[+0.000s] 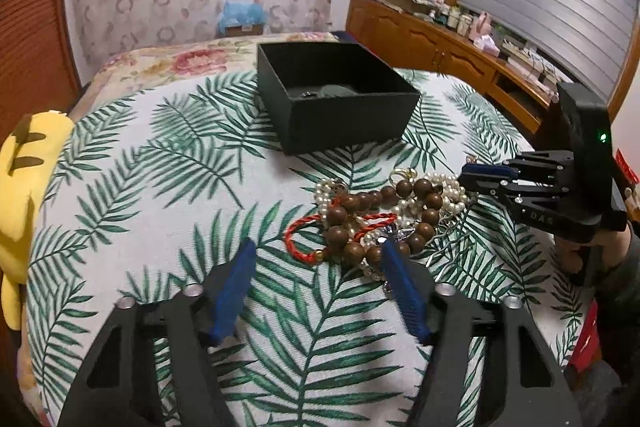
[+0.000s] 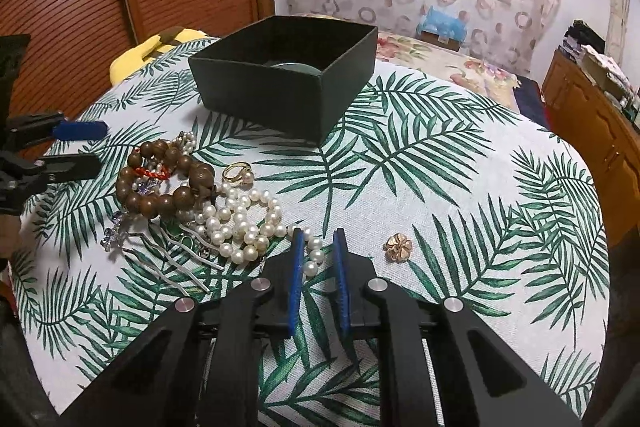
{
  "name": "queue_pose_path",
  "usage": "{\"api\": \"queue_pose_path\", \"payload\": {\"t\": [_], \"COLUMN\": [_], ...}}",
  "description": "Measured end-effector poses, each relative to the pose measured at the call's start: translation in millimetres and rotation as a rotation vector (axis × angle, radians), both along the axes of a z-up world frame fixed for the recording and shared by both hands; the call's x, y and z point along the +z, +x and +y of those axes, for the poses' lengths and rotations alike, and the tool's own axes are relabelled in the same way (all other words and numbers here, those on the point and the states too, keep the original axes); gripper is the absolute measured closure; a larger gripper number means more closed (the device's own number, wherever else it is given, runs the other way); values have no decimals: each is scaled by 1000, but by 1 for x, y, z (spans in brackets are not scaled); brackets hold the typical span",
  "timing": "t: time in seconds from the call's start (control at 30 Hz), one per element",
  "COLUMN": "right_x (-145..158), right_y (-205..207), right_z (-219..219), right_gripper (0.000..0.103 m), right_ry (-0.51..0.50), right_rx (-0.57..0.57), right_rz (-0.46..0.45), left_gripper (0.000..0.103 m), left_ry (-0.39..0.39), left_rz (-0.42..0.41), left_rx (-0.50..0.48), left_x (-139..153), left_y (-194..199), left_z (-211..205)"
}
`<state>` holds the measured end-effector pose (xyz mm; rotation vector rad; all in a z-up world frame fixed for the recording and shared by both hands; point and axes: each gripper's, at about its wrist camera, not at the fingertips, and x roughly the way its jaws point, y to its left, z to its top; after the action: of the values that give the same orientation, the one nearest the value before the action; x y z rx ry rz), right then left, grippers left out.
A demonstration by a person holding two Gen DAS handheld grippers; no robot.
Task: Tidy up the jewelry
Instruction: 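Grasp the brown bead bracelet with the left tool while the right tool grasps the pearl strand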
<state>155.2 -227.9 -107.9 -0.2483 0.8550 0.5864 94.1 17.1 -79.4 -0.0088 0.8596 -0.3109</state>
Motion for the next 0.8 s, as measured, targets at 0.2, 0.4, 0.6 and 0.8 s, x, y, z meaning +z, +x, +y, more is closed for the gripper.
{"api": "queue_pose_path", "payload": {"t": [0.2, 0.4, 0.6, 0.8], "right_x": [-1, 0, -1, -1], "right_y": [-2, -1, -2, -2], "right_z": [1, 2, 2, 3], "right_gripper": [87, 87, 87, 87], "right_ry": [3, -2, -1, -8], "right_rx": [0, 0, 0, 0], "right_rz": [1, -2, -2, -6], "left_gripper": [74, 80, 91, 91], "left_ry": [-12, 7, 11, -3], "left_rz": [35, 53, 51, -26], "left_rx": [-12, -14, -20, -11], "left_x": [-6, -13, -13, 12], "left_y": [18, 30, 34, 17], "left_z": [-7, -13, -17, -17]}}
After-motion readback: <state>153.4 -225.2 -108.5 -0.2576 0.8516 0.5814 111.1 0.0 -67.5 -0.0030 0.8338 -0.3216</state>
